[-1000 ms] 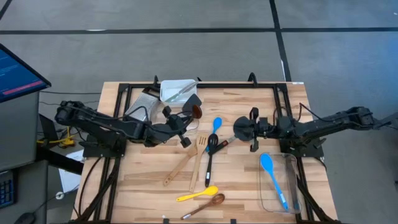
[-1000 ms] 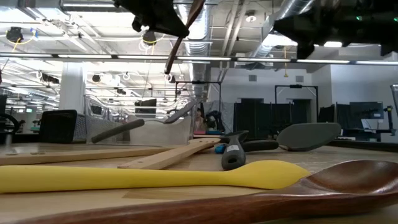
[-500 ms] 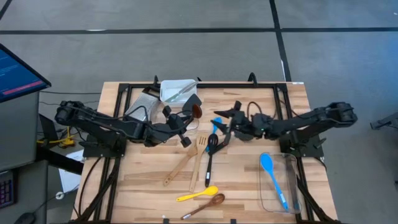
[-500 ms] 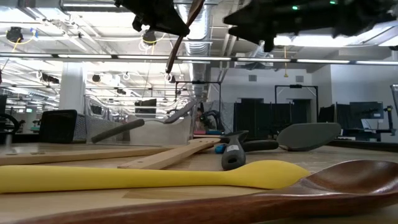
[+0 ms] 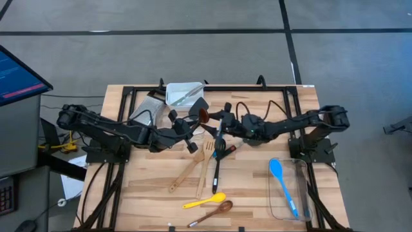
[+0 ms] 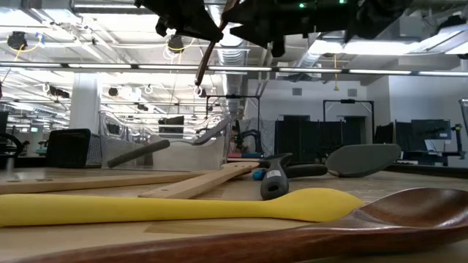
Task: Pick & Place Kitchen Items
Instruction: Put the top wooden spoon into the bottom transparent bin
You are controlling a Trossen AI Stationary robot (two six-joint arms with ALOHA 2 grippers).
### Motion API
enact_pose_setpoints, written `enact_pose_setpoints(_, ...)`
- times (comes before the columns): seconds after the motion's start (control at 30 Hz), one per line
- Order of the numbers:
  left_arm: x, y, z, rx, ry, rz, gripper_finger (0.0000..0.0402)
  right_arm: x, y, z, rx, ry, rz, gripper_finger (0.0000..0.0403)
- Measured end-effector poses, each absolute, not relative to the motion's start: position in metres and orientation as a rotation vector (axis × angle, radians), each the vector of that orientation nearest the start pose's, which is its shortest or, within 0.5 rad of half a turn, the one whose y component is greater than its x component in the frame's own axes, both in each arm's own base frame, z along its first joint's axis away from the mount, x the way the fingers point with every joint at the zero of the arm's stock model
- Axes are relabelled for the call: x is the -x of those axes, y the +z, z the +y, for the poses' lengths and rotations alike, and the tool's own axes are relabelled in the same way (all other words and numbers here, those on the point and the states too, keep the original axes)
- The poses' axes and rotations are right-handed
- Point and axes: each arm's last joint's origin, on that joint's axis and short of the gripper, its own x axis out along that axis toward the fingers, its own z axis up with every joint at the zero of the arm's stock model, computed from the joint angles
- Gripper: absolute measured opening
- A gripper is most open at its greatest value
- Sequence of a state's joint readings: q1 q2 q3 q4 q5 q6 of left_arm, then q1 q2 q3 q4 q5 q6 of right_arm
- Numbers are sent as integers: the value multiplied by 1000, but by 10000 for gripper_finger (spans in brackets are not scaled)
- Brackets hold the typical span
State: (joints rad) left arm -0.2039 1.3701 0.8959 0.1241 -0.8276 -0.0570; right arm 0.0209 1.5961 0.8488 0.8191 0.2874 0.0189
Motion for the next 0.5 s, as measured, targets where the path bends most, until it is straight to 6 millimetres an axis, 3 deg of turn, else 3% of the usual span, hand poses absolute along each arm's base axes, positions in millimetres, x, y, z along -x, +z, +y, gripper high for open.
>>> enact_pose_setpoints(0.3, -293, 274, -39, -117, 626, 290, 11, -350, 261, -12, -28, -215, -101, 205)
enact_pose_setpoints(0.5, -294, 275, -39, -95, 590, 279, 11, -352, 264, -13, -30, -163, -108, 159)
